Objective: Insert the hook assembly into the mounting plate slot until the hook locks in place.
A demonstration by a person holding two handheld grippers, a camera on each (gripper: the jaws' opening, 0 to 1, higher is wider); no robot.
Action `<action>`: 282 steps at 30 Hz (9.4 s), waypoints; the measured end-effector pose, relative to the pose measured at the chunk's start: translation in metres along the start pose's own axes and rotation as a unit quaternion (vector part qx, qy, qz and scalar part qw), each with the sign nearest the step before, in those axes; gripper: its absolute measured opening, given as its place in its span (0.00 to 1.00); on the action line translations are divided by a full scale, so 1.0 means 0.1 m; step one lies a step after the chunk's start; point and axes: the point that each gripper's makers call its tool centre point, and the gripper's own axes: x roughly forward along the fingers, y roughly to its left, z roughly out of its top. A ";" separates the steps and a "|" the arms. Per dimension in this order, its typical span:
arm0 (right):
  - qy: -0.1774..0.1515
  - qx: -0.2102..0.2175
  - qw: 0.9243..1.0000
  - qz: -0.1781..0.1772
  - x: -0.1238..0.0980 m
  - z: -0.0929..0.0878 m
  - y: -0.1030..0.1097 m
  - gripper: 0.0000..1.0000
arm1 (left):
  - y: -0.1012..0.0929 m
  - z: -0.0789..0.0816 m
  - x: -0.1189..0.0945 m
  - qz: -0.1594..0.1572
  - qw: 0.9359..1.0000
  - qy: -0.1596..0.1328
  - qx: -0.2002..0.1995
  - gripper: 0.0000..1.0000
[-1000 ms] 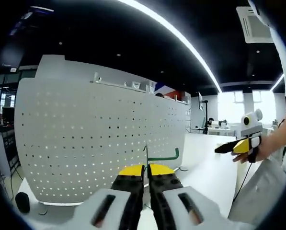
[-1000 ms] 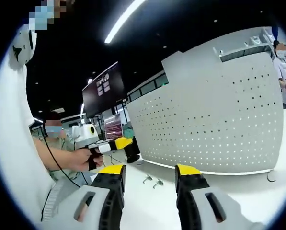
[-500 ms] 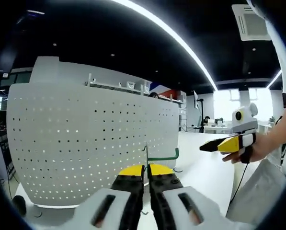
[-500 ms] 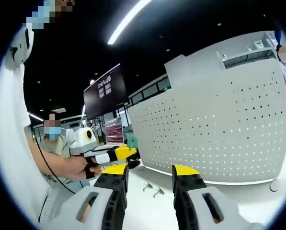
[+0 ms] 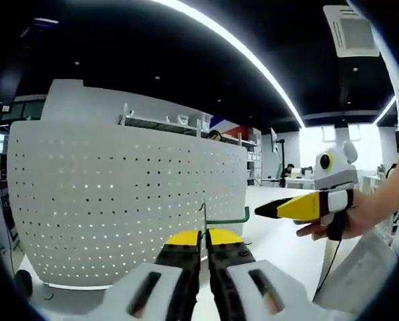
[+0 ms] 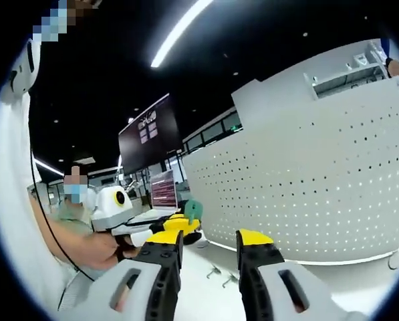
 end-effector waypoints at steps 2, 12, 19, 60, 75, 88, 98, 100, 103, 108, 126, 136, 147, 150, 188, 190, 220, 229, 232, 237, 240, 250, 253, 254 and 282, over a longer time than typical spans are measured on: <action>-0.004 0.002 1.000 0.005 0.04 0.02 0.03 0.27 | -0.01 0.01 0.00 -0.001 1.000 0.000 0.002 0.02; -0.012 0.014 1.000 0.017 0.19 0.06 0.09 0.21 | -0.06 0.04 0.01 0.010 1.000 -0.001 -0.002 0.02; -0.014 0.021 0.999 0.023 0.26 0.07 0.13 0.17 | -0.10 0.07 0.03 0.012 1.000 -0.004 -0.006 0.02; -0.030 0.040 0.999 0.004 0.33 0.12 0.15 0.00 | -0.26 0.16 0.08 0.004 1.000 -0.008 0.027 0.03; -0.027 0.045 0.999 0.001 0.33 0.11 0.12 0.00 | -0.23 0.06 0.13 0.005 0.999 0.007 0.034 0.56; -0.024 0.049 0.999 -0.002 0.32 0.10 0.10 0.00 | -0.21 -0.07 0.14 0.011 0.999 0.023 0.018 0.85; -0.006 -0.044 0.998 -0.034 0.41 0.17 0.08 0.00 | -0.15 -0.09 0.11 0.019 0.999 0.027 0.014 0.82; -0.001 -0.066 0.997 -0.045 0.42 0.18 0.05 0.00 | -0.14 -0.09 0.10 0.020 0.999 0.027 0.013 0.81; 0.006 -0.104 0.992 -0.073 0.42 0.21 -0.01 0.00 | -0.10 -0.10 0.08 0.026 0.999 0.028 0.014 0.81; 0.020 -0.137 0.984 -0.110 0.42 0.21 -0.11 0.00 | -0.06 -0.11 0.06 0.031 0.999 0.027 0.015 0.81; -0.003 -0.101 0.979 -0.174 0.61 0.47 -0.39 0.00 | 0.15 -0.13 -0.13 0.050 0.999 0.016 0.012 0.80; -0.032 -0.083 0.975 -0.205 0.76 0.70 -0.54 0.01 | 0.17 -0.17 -0.19 0.049 0.999 0.014 0.016 0.80; -0.049 -0.078 0.971 -0.220 0.97 0.87 -0.65 0.01 | 0.23 -0.18 -0.26 0.057 0.998 0.003 0.003 0.80; -0.055 -0.074 0.970 -0.225 1.01 0.91 -0.68 0.01 | 0.24 -0.19 -0.27 0.060 0.998 0.003 0.002 0.80; -0.096 -0.101 0.953 -0.269 1.59 1.14 -0.97 0.01 | 0.35 -0.17 -0.33 0.085 0.996 -0.007 0.000 0.75; -0.098 -0.098 0.953 -0.268 1.62 1.13 -0.97 0.01 | 0.37 -0.18 -0.33 0.088 0.996 -0.006 -0.002 0.75; -0.092 -0.079 0.945 -0.304 1.85 0.96 -1.04 0.01 | 0.52 -0.23 -0.45 0.102 0.995 -0.002 -0.015 0.73; -0.100 -0.063 0.930 -0.349 1.86 0.95 -1.06 0.02 | 0.52 -0.26 -0.46 0.099 0.995 0.000 -0.027 0.72; -0.096 -0.058 0.929 -0.353 1.87 0.94 -1.05 0.03 | 0.52 -0.25 -0.47 0.097 0.995 -0.001 -0.029 0.72; -0.086 -0.064 0.930 -0.352 1.87 0.93 -1.06 0.04 | 0.55 -0.22 -0.49 0.097 0.994 -0.010 -0.044 0.72; -0.085 -0.059 0.933 -0.345 1.87 0.93 -1.04 0.04 | 0.57 -0.21 -0.50 0.099 0.994 -0.013 -0.042 0.72; -0.086 -0.045 0.948 -0.303 1.92 0.93 -0.95 0.16 | 0.53 -0.20 -0.50 0.092 0.995 -0.008 -0.030 0.75; -0.106 -0.025 0.956 -0.273 1.94 0.97 -0.88 0.23 | 0.53 -0.18 -0.49 0.091 0.996 -0.007 -0.024 0.75; -0.108 -0.019 0.958 -0.264 1.95 0.97 -0.86 0.26 | 0.53 -0.18 -0.50 0.092 0.995 -0.006 -0.024 0.75; -0.092 -0.019 0.987 -0.129 1.63 0.89 -0.77 0.36 | 0.52 -0.13 -0.53 0.101 0.995 0.005 0.000 0.76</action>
